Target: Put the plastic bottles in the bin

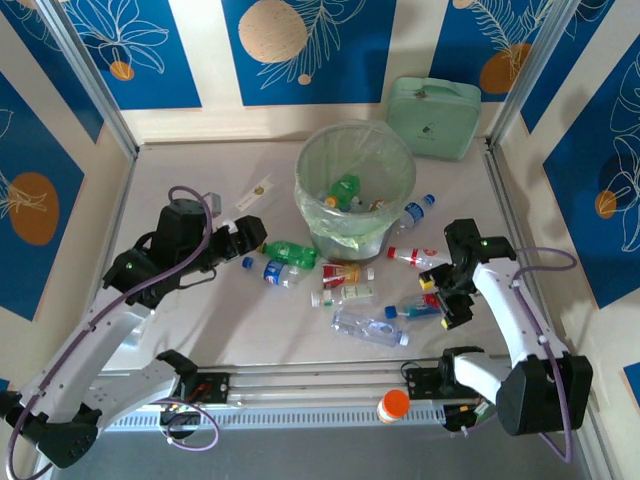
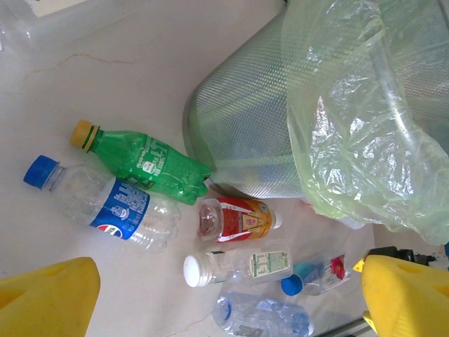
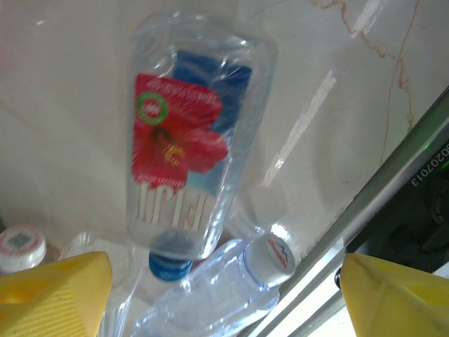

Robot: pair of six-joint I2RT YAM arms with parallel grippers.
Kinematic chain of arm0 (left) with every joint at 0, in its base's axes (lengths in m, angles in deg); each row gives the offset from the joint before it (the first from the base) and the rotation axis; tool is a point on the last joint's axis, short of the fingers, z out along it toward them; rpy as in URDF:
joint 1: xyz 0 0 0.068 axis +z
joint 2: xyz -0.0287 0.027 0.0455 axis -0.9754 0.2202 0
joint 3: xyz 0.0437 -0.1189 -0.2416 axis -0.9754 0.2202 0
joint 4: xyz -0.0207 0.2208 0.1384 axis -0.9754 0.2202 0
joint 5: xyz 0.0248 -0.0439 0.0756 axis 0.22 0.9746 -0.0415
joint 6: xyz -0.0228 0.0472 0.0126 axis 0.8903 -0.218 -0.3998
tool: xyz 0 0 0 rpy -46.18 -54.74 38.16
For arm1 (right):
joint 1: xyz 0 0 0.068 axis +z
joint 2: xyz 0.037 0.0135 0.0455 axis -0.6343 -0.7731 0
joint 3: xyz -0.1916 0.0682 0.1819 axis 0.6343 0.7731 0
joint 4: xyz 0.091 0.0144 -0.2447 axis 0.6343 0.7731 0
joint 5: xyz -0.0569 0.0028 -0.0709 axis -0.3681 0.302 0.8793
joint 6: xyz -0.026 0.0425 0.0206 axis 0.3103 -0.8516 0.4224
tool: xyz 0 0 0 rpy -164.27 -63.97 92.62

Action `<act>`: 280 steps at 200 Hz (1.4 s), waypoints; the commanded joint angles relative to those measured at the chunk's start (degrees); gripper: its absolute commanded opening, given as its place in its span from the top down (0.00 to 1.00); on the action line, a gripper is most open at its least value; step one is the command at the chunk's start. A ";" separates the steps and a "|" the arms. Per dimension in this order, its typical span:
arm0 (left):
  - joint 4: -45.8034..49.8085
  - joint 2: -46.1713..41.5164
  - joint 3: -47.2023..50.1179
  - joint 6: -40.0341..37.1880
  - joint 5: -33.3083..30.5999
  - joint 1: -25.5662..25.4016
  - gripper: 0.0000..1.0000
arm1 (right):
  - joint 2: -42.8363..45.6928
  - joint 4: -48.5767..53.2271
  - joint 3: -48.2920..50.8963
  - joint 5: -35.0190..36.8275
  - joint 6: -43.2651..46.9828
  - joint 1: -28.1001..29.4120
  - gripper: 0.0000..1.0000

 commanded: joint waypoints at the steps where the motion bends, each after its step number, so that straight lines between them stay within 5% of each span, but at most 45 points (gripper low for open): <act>1: 2.80 -0.89 -0.73 -0.08 -1.57 -0.35 0.04 | -1.61 -5.81 1.34 -0.07 -3.48 -0.07 0.14; 77: 4.77 -0.26 -2.03 -0.67 -1.40 -0.31 0.04 | -10.69 -14.90 6.49 0.44 -7.29 2.43 0.15; 144: 7.29 -0.54 -3.33 -2.19 -2.34 -0.05 0.04 | -13.80 -16.42 7.58 1.63 -10.01 3.73 0.32; 197: 6.44 -0.05 -3.51 -2.54 -2.41 0.04 0.03 | -9.32 -13.26 5.99 2.67 -10.93 4.15 0.49; 280: 3.92 0.71 -3.42 -2.65 -2.28 0.13 0.04 | 4.73 -4.86 1.35 2.74 -8.75 3.57 0.61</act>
